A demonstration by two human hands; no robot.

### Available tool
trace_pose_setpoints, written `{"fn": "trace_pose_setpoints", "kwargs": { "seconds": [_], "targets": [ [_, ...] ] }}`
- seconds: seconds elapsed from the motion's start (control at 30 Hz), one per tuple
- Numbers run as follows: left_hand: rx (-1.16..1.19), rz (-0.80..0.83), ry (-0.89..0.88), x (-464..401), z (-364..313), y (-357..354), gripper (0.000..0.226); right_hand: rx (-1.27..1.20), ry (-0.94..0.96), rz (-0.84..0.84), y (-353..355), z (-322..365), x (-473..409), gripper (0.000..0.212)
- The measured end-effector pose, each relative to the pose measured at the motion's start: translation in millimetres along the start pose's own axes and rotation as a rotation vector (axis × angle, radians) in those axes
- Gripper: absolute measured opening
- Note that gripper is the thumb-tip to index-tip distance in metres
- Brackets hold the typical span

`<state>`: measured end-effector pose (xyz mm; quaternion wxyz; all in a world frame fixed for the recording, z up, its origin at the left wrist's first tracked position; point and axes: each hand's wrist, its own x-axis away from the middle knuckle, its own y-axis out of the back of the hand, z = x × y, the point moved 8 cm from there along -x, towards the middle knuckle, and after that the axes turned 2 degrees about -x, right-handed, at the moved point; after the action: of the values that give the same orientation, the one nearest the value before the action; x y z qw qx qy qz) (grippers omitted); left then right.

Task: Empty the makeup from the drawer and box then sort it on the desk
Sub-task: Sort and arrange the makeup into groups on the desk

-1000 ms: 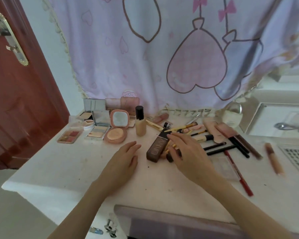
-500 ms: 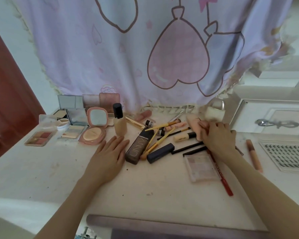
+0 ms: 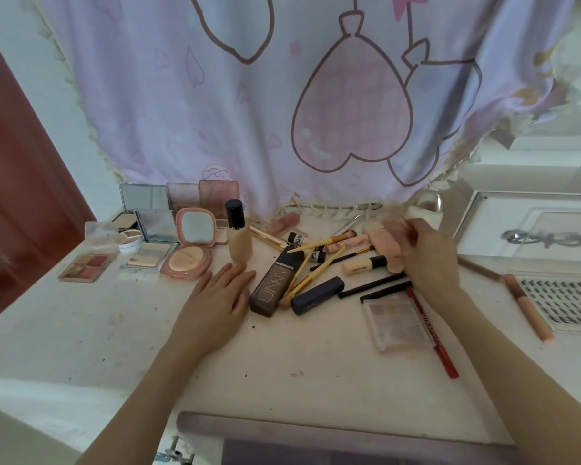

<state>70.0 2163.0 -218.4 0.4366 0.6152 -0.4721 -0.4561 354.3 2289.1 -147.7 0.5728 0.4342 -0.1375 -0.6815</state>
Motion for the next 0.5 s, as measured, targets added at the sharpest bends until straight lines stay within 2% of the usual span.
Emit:
{"fn": "trace_pose_setpoints", "kwargs": {
  "seconds": [0.13, 0.27, 0.4, 0.5],
  "targets": [
    [0.156, -0.073, -0.011, 0.3, 4.2, 5.2, 0.036, -0.448, -0.045, 0.054, -0.4, 30.8, 28.7, 0.023],
    [0.427, -0.211, 0.109, 11.1, 15.2, 17.9, 0.024, -0.804, -0.094, 0.271, -21.4, 54.2, 60.2, 0.03],
    [0.653, -0.347, 0.199, 24.6, 12.0, 37.9, 0.02, -0.918, -0.125, 0.423, -40.3, 71.1, 81.6, 0.038],
    [0.78, -0.33, 0.092, 33.8, -16.8, 55.1, 0.019, -0.897, -0.045, 0.504, -47.3, 86.2, 93.7, 0.038]
  ]
}}
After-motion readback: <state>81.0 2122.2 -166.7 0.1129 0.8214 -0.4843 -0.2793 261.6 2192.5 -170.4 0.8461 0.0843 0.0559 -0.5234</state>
